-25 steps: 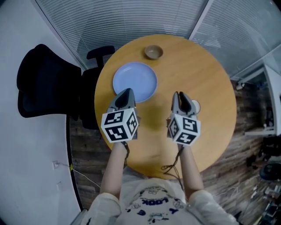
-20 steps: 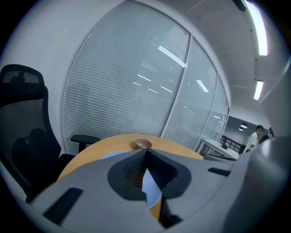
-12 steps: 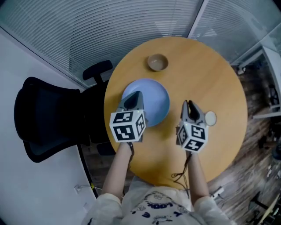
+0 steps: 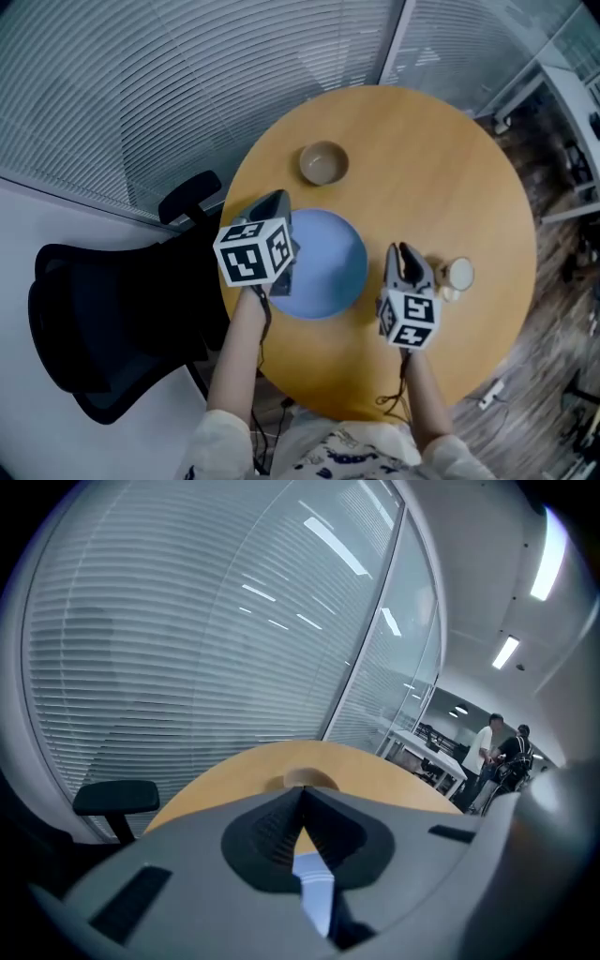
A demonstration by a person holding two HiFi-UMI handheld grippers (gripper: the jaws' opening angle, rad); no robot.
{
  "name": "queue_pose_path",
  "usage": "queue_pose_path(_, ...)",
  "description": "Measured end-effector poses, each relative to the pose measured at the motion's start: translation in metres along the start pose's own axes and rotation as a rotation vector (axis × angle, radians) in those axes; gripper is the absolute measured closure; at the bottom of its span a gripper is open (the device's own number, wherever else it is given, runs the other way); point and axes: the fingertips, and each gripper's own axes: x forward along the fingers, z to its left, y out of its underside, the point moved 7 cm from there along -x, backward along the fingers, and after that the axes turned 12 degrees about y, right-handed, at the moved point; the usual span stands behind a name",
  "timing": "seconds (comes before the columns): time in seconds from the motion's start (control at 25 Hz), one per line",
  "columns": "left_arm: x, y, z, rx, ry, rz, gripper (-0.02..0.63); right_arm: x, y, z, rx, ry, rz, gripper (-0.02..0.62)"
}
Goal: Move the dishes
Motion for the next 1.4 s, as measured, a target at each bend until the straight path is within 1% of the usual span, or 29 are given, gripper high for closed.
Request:
queue_pose_path(0.16, 0.035, -0.021, 0.021, -0.027, 0.028, 0.048, 0.601, 0.013, -0.002, -0.001, 0.001, 0.023, 0.020, 0.538)
queue_pose_path(0.28, 0.060, -0.038, 0.030, -0.009, 0.050, 0.099, 0.601, 0.024, -0.003, -0.004, 0.009, 0.034, 0.036, 0.538)
queue_pose_path(0.4, 0.084, -0.044, 0.036, -0.007, 0.066, 0.157, 0.595, 0.033, -0.003, -0.010, 0.018, 0.052, 0.065, 0.538)
queue_pose_path(0.44, 0.091, -0.045, 0.039, -0.010, 0.067, 0.171, 0.585, 0.035, -0.005, -0.011, 0.025, 0.056, 0.063, 0.538)
queue_pose_path(0.52, 0.105, -0.045, 0.043, -0.018, 0.071, 0.194, 0.535, 0.042, -0.005, -0.013, 0.030, 0.062, 0.061, 0.538)
queue_pose_path(0.56, 0.111, -0.044, 0.046, -0.022, 0.073, 0.203, 0.524, 0.045, -0.005, -0.014, 0.029, 0.066, 0.065, 0.538)
queue_pose_path(0.64, 0.120, -0.041, 0.052, -0.026, 0.077, 0.222, 0.506, 0.050, -0.003, -0.013, 0.024, 0.073, 0.074, 0.538)
queue_pose_path(0.76, 0.131, -0.035, 0.059, -0.033, 0.087, 0.253, 0.497, 0.054, -0.001, -0.011, 0.016, 0.067, 0.076, 0.538)
queue_pose_path(0.96, 0.145, -0.038, 0.061, -0.020, 0.071, 0.290, 0.499, 0.061, -0.003, -0.013, 0.037, 0.046, 0.083, 0.538)
queue_pose_path(1.08, 0.153, -0.041, 0.055, -0.017, 0.085, 0.326, 0.499, 0.061, -0.003, -0.018, 0.033, 0.044, 0.101, 0.538)
queue_pose_path(1.24, 0.155, -0.040, 0.050, 0.015, 0.099, 0.374, 0.500, 0.057, -0.001, -0.020, 0.047, 0.041, 0.103, 0.538)
queue_pose_path(1.4, 0.156, -0.039, 0.052, 0.033, 0.076, 0.380, 0.567, 0.057, 0.002, -0.021, 0.053, 0.042, 0.109, 0.538)
